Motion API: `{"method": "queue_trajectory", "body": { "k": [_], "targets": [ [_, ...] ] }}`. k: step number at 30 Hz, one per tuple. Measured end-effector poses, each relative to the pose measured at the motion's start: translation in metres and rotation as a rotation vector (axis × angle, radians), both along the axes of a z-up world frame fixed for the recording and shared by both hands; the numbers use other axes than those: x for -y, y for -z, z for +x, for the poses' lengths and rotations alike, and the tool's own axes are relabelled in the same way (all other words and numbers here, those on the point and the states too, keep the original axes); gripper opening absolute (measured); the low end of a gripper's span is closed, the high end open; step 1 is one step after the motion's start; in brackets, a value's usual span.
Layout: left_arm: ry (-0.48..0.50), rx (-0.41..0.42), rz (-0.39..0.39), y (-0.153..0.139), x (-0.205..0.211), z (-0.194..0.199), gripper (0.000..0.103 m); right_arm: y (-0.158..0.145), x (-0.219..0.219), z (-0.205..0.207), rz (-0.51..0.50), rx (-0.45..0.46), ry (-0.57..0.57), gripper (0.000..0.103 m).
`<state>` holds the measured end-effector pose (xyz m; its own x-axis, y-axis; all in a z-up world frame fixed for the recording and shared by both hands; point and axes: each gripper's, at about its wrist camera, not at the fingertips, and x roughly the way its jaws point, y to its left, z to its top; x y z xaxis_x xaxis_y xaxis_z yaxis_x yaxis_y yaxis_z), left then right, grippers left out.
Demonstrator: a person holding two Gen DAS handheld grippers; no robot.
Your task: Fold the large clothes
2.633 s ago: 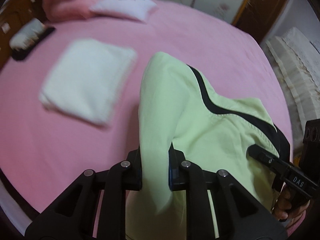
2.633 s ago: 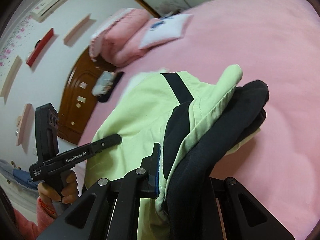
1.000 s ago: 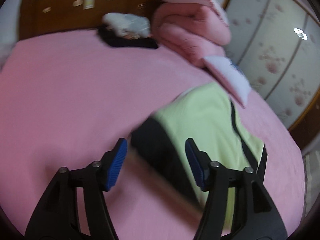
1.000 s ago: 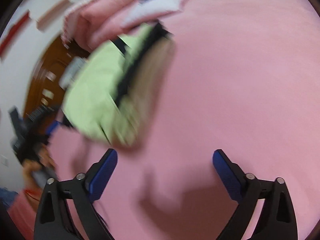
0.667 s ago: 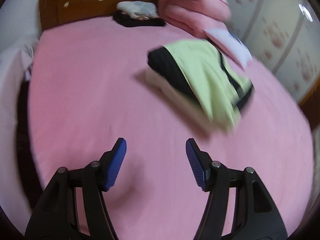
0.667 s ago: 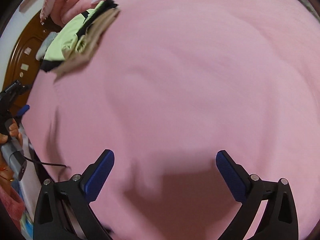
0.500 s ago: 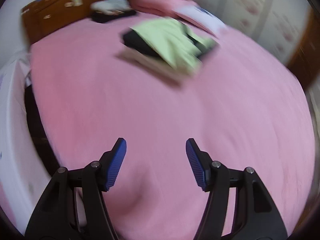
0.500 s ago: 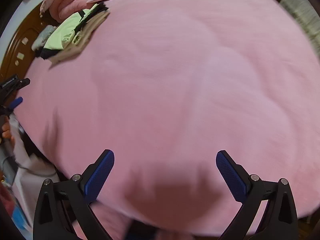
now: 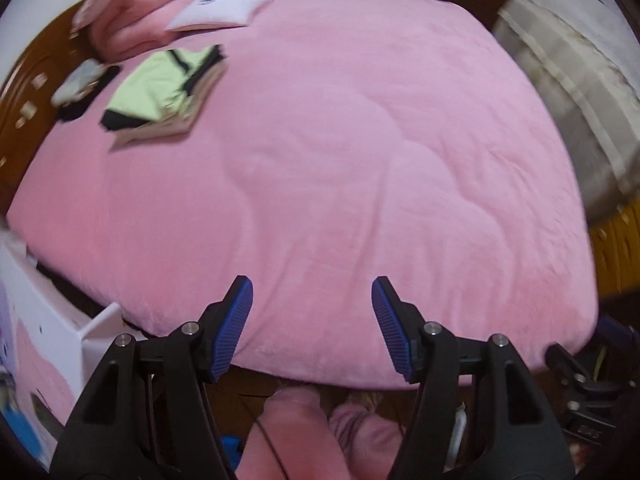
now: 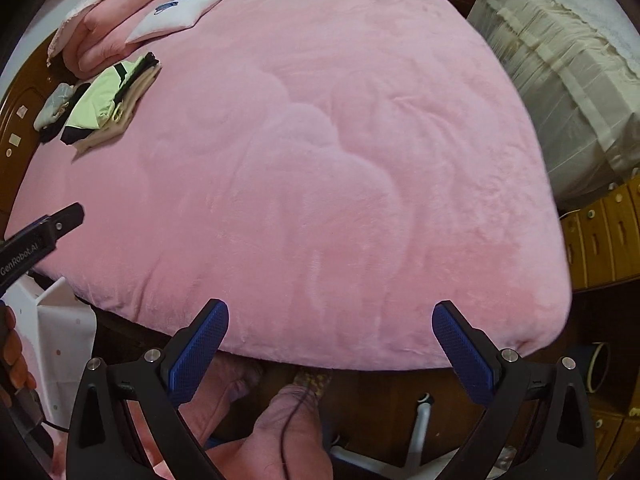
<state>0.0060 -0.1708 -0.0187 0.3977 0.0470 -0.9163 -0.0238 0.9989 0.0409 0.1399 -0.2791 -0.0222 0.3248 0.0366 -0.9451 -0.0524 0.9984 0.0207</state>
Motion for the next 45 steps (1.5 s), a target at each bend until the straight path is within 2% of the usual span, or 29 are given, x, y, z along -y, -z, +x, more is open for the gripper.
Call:
{"method": "queue_trajectory", "body": {
  "k": [2, 7, 10, 12, 15, 17, 21, 24, 25, 30, 33, 40, 45],
  "targets": [
    [0.024, 0.011, -0.03, -0.022, 0.009, 0.0, 0.059, -0.021, 0.02, -0.012, -0.01, 0.018, 0.002, 0.103],
    [0.056, 0.096, -0.056, -0.085, 0.017, -0.011, 0.061, -0.088, 0.019, -0.016, 0.021, 0.075, 0.007, 0.103],
    [0.049, 0.118, -0.061, -0.111, 0.011, -0.017, 0.066, -0.114, 0.014, -0.013, -0.01, 0.072, 0.01, 0.103],
    [0.058, 0.131, -0.048, -0.118, 0.008, -0.02, 0.067, -0.128, 0.011, -0.012, -0.005, 0.078, 0.037, 0.103],
    [0.097, 0.157, -0.002, -0.119, 0.007, -0.027, 0.067, -0.145, 0.012, -0.024, 0.034, 0.101, 0.082, 0.103],
    [0.089, 0.178, 0.039, -0.114, 0.008, -0.038, 0.067, -0.153, 0.011, -0.034, 0.014, 0.135, 0.106, 0.103],
    [0.106, 0.12, 0.05, -0.093, 0.014, -0.043, 0.067, -0.154, -0.004, -0.053, 0.003, 0.189, 0.094, 0.103],
    [0.13, 0.193, 0.103, -0.087, 0.022, -0.051, 0.067, -0.152, -0.011, -0.058, -0.033, 0.195, 0.095, 0.103],
    [0.141, 0.186, 0.11, -0.081, 0.024, -0.052, 0.067, -0.151, -0.012, -0.059, -0.036, 0.208, 0.095, 0.103],
    [0.097, 0.141, 0.078, -0.072, 0.018, -0.055, 0.068, -0.135, -0.008, -0.062, -0.04, 0.257, 0.057, 0.103],
    [0.069, 0.128, 0.058, -0.069, 0.011, -0.057, 0.077, -0.127, -0.005, -0.064, -0.015, 0.236, 0.033, 0.103],
    [0.054, 0.09, 0.008, -0.059, 0.009, -0.064, 0.085, -0.121, 0.002, -0.069, 0.002, 0.228, 0.006, 0.103],
    [0.035, 0.052, -0.022, -0.049, 0.008, -0.068, 0.102, -0.117, 0.017, -0.076, -0.004, 0.213, 0.015, 0.103]
  ]
}}
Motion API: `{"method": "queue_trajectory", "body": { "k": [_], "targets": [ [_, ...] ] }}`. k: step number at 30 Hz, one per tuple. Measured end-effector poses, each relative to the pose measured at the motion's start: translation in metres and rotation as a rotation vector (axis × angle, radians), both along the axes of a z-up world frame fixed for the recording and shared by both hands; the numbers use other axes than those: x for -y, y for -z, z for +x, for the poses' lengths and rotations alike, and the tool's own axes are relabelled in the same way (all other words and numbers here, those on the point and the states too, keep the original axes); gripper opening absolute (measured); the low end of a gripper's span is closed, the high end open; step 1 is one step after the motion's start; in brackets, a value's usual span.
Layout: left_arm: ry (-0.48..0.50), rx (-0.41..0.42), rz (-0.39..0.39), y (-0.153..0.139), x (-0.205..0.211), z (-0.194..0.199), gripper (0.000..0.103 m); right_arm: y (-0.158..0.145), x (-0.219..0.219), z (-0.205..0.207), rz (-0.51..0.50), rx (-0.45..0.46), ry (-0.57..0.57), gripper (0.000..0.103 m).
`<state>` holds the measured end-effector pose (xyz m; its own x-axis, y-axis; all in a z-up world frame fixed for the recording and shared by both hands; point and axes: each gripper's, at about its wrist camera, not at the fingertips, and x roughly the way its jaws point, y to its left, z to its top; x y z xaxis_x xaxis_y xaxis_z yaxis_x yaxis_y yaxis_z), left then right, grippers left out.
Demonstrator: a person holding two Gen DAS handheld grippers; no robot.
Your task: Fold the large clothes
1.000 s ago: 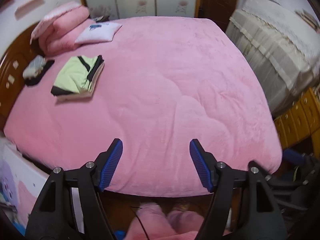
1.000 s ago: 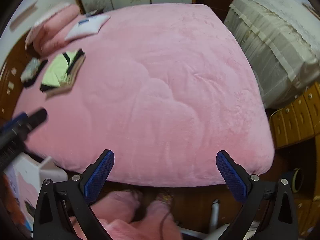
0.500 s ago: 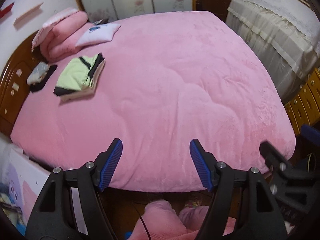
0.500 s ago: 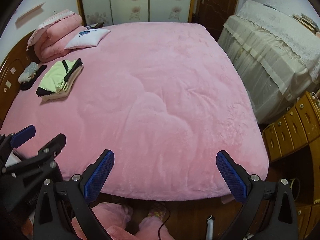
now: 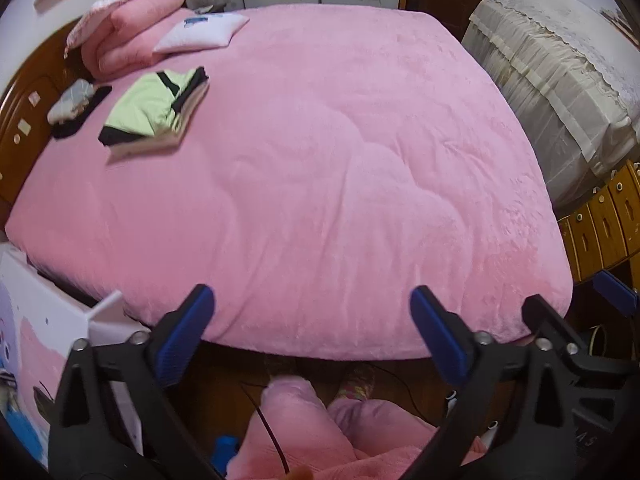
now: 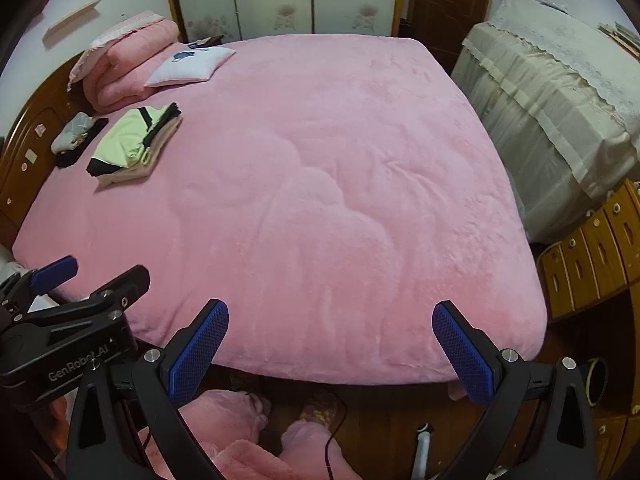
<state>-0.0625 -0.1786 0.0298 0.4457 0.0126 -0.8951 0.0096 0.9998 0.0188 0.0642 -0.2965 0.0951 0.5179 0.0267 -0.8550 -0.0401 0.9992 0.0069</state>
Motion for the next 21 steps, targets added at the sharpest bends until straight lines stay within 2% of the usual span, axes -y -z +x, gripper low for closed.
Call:
{"method": "queue_trajectory", "body": {
  "k": [3, 9, 21],
  "targets": [
    [0.012, -0.014, -0.032, 0.004, 0.001, -0.003, 0.102, 0.002, 0.009, -0.002, 0.001, -0.008, 0.018, 0.103],
    [0.039, 0.003, -0.02, 0.002, 0.007, -0.008, 0.102, 0.002, 0.022, -0.009, 0.001, -0.001, 0.04, 0.103],
    [0.038, 0.007, 0.009, 0.0, 0.006, -0.007, 0.102, 0.005, 0.018, -0.013, 0.014, -0.006, 0.059, 0.103]
  ]
}}
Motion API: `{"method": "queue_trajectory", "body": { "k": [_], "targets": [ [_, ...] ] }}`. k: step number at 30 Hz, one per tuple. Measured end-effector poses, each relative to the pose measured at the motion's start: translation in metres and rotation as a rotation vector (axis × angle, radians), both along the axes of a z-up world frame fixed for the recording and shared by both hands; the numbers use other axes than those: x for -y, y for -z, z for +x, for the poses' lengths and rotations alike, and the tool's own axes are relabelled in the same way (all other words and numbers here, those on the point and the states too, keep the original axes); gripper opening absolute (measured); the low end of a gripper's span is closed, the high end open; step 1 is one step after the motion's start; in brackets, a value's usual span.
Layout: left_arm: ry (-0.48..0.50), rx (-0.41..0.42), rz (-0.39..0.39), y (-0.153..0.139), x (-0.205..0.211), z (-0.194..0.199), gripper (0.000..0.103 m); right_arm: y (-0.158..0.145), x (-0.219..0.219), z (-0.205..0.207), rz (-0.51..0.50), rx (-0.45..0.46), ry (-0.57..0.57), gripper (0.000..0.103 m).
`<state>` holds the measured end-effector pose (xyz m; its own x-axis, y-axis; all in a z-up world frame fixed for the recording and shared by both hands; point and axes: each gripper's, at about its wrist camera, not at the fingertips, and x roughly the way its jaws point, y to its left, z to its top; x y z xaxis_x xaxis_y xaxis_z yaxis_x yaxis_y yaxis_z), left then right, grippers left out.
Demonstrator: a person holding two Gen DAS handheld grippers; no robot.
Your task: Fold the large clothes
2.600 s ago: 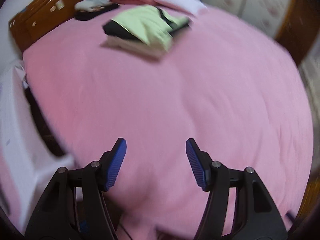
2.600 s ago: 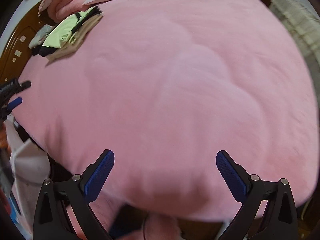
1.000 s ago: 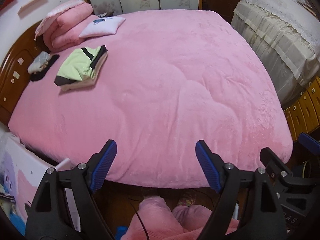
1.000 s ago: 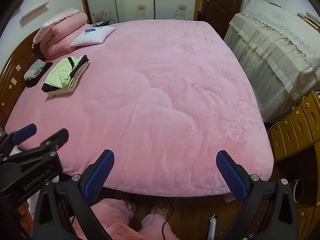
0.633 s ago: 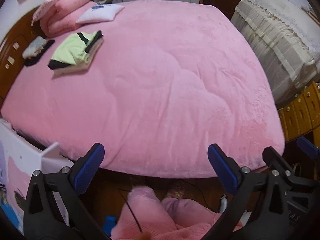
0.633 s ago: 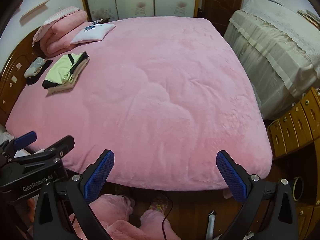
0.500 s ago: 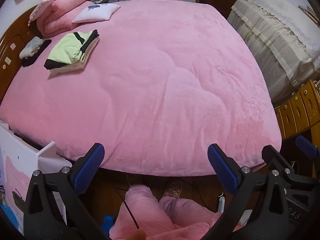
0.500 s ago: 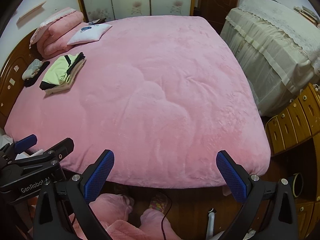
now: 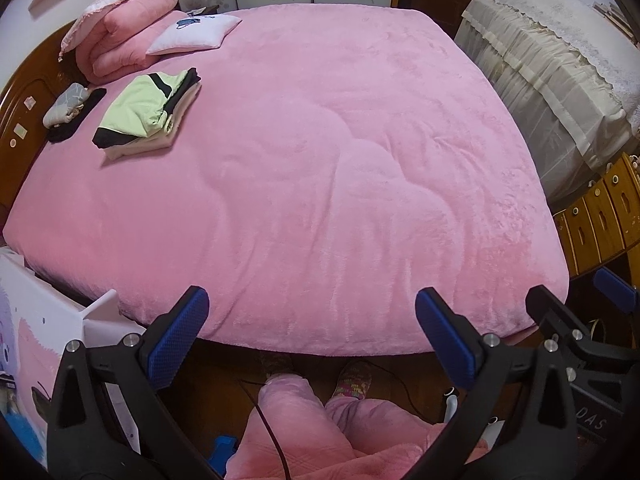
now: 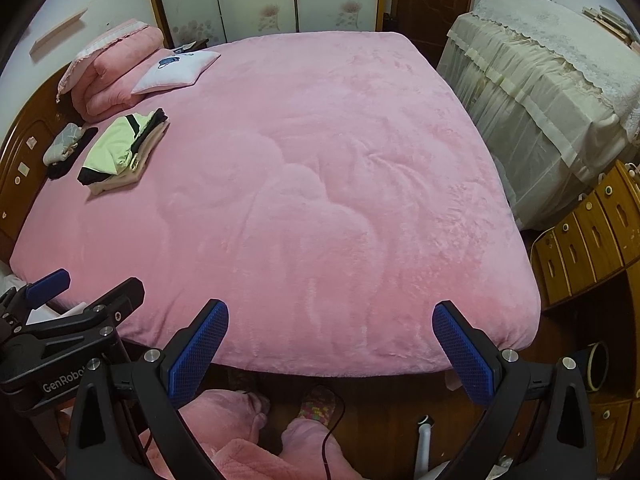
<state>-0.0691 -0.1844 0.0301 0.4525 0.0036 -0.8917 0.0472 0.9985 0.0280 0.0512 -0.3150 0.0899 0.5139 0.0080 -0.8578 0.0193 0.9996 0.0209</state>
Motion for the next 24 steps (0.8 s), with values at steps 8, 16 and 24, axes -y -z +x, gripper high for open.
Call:
{"method": "queue_trajectory", "body": {
  "k": [8, 16, 24],
  "targets": [
    [-0.014, -0.004, 0.022, -0.001, -0.002, 0.005, 0.102, 0.002, 0.005, 0.01, 0.002, -0.005, -0.026, 0.103],
    [-0.015, -0.003, 0.035, -0.001, 0.003, 0.009, 0.102, 0.003, 0.004, 0.02, -0.002, -0.008, -0.037, 0.103],
    [-0.014, -0.004, 0.042, -0.001, 0.006, 0.012, 0.102, 0.005, 0.004, 0.024, -0.004, -0.01, -0.035, 0.103]
  ]
}}
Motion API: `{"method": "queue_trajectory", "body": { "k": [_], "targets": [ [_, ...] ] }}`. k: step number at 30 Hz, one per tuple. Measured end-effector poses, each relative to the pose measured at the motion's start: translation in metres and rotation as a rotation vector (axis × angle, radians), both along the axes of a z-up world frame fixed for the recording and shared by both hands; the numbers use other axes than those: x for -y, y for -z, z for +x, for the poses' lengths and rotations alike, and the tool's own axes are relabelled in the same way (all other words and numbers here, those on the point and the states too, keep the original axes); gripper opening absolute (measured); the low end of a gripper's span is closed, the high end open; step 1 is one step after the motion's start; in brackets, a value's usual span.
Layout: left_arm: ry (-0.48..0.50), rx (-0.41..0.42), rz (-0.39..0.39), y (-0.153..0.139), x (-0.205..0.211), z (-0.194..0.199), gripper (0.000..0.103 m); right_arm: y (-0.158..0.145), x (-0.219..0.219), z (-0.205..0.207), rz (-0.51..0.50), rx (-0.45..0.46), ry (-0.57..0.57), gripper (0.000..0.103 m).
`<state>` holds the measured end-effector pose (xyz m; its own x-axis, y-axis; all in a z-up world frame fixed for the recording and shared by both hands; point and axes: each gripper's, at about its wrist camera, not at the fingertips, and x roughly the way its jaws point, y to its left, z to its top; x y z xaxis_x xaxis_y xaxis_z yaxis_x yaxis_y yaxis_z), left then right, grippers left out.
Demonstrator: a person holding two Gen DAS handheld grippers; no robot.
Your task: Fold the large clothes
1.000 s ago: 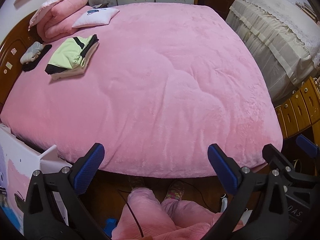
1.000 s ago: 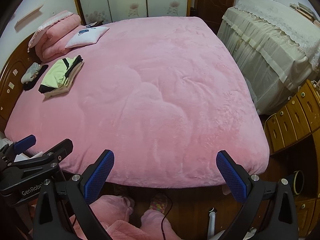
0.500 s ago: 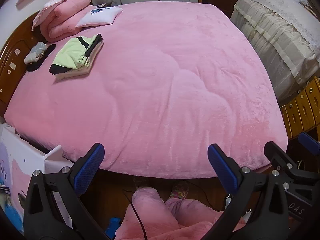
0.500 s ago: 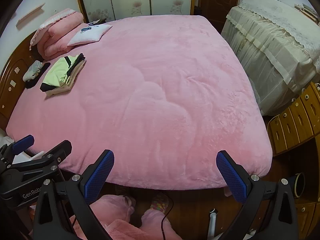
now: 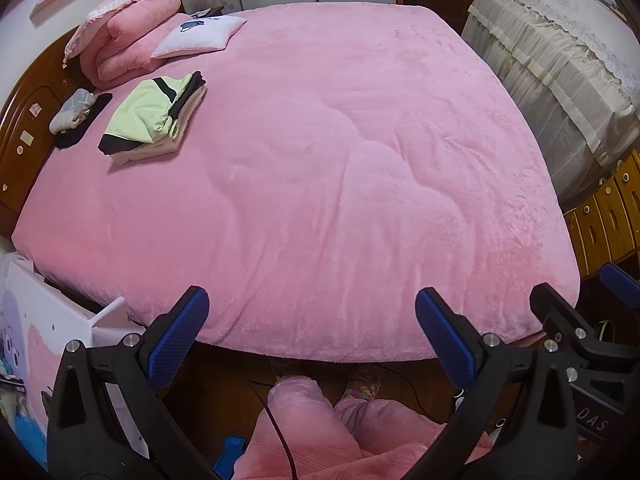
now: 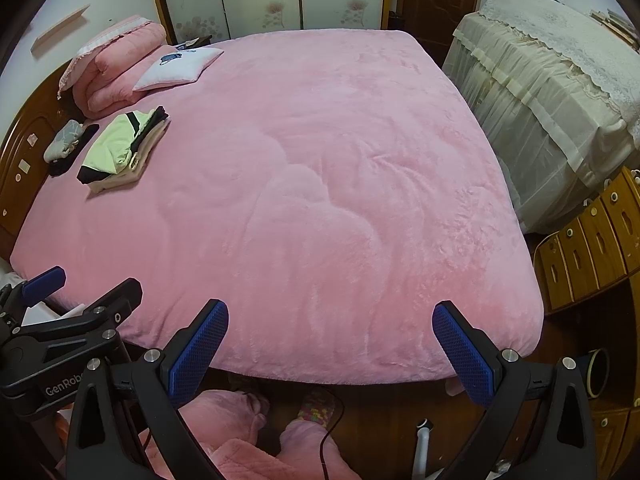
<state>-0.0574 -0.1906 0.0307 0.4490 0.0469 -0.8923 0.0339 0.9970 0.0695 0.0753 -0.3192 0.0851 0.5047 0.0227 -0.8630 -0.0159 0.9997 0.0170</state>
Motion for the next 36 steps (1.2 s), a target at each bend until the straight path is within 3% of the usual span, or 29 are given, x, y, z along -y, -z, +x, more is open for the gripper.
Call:
{"method": "queue_trajectory", "body": {
  "k": [22, 36],
  "targets": [
    [0.043, -0.021, 0.004, 0.01, -0.008, 0.031, 0.102, 0.003, 0.011, 0.015, 0.002, -0.015, 0.006, 0.103],
    [0.086, -0.005, 0.002, 0.008, 0.001, 0.056, 0.102, 0.005, 0.045, 0.044, -0.006, -0.021, 0.028, 0.103]
  ]
}}
